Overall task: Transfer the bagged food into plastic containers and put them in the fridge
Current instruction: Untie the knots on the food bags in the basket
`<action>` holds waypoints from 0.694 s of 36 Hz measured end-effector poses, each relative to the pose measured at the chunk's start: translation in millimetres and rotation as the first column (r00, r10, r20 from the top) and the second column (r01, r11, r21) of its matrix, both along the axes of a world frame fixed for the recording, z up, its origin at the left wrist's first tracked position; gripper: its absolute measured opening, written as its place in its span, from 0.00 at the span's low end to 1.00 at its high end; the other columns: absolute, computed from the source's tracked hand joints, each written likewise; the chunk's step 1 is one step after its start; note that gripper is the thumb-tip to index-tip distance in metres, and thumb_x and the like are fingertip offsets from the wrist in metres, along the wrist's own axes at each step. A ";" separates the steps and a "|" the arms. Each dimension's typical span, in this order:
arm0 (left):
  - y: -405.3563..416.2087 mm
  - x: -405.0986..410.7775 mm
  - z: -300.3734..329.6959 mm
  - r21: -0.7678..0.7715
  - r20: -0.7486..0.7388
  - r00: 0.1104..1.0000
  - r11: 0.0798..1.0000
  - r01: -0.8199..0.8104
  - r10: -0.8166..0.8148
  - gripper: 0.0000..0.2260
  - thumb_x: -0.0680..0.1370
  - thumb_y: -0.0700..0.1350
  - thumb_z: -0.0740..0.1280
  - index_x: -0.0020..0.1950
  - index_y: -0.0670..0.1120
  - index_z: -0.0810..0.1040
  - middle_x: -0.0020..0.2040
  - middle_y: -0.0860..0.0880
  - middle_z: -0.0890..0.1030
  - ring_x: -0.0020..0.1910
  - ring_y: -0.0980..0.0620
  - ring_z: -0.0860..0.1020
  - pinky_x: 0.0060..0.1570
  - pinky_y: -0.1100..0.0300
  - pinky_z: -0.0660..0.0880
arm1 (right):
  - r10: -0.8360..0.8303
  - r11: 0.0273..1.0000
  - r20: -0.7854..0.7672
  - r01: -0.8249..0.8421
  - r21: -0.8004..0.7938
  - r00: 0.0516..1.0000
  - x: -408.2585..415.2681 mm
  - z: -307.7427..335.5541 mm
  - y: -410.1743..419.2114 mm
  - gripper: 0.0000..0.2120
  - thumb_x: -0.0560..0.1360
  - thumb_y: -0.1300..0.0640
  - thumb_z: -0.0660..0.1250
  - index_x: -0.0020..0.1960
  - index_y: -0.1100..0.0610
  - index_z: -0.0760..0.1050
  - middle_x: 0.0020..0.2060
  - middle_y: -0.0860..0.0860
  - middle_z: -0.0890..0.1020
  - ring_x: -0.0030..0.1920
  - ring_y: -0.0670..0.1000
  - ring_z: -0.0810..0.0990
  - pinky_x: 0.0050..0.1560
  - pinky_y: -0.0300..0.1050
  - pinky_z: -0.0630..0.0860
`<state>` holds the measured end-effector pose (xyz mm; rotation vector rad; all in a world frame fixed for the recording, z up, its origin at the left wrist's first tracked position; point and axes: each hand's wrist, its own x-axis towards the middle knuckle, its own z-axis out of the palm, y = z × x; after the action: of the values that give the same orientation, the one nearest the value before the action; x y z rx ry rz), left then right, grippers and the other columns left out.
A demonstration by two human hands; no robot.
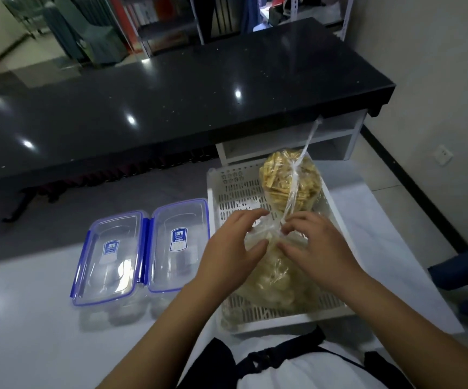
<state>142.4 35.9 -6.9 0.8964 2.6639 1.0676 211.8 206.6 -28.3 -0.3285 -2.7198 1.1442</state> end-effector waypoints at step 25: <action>-52.8 0.3 38.9 0.509 0.428 0.886 0.764 -0.398 0.176 0.15 0.80 0.36 0.66 0.56 0.55 0.84 0.42 0.47 0.85 0.44 0.51 0.84 0.44 0.63 0.80 | 0.010 0.954 -0.090 -0.036 -0.298 0.996 73.8 54.9 58.4 0.13 0.75 0.63 0.71 0.39 0.45 0.83 0.53 0.40 0.81 0.58 0.42 0.78 0.53 0.33 0.72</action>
<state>142.7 -16.9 32.0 0.2798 2.2204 1.9843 285.7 265.0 26.6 -0.2785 -2.4786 1.5434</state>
